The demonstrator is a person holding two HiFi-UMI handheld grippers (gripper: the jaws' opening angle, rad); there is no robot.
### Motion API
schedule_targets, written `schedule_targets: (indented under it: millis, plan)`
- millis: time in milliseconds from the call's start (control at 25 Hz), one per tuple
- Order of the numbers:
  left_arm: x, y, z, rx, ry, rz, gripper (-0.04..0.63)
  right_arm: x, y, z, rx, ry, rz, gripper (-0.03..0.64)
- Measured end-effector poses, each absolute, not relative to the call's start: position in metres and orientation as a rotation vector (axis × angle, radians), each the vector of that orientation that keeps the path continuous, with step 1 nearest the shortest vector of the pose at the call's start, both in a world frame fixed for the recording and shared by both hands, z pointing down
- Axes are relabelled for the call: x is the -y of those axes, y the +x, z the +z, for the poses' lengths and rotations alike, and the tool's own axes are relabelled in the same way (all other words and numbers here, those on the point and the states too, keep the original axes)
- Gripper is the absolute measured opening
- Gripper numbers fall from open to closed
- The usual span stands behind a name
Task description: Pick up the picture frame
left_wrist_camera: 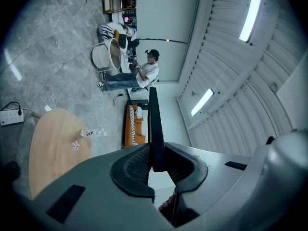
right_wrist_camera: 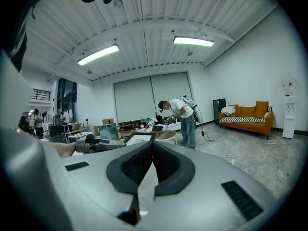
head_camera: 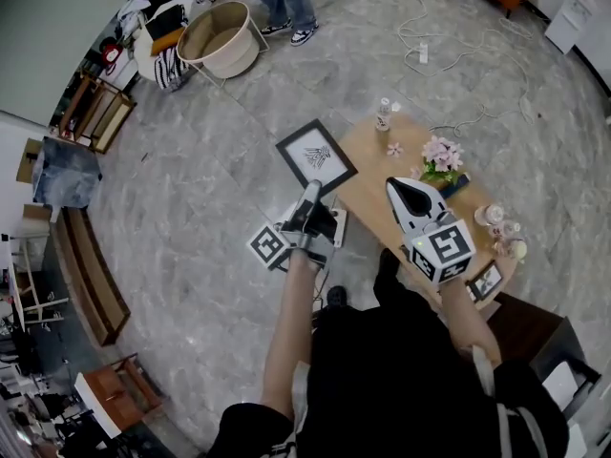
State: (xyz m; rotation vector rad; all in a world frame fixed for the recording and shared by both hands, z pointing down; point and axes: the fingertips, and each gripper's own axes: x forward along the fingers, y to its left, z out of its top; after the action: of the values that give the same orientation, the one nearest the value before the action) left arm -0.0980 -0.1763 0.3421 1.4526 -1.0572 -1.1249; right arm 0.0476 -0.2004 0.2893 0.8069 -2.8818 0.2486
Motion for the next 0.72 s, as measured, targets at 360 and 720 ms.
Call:
schedule_targets:
  millis: [360,720]
  plan:
    - [0.084,-0.151,0.285,1.094,1.484,-1.124,0.067,0.118,0.012,0.260,2.889,0.867,0.226,0.012]
    - [0.014,-0.180,0.253,1.032,1.528,-1.109,0.067,0.044,-0.029,0.237,2.888,0.886,0.219,0.014]
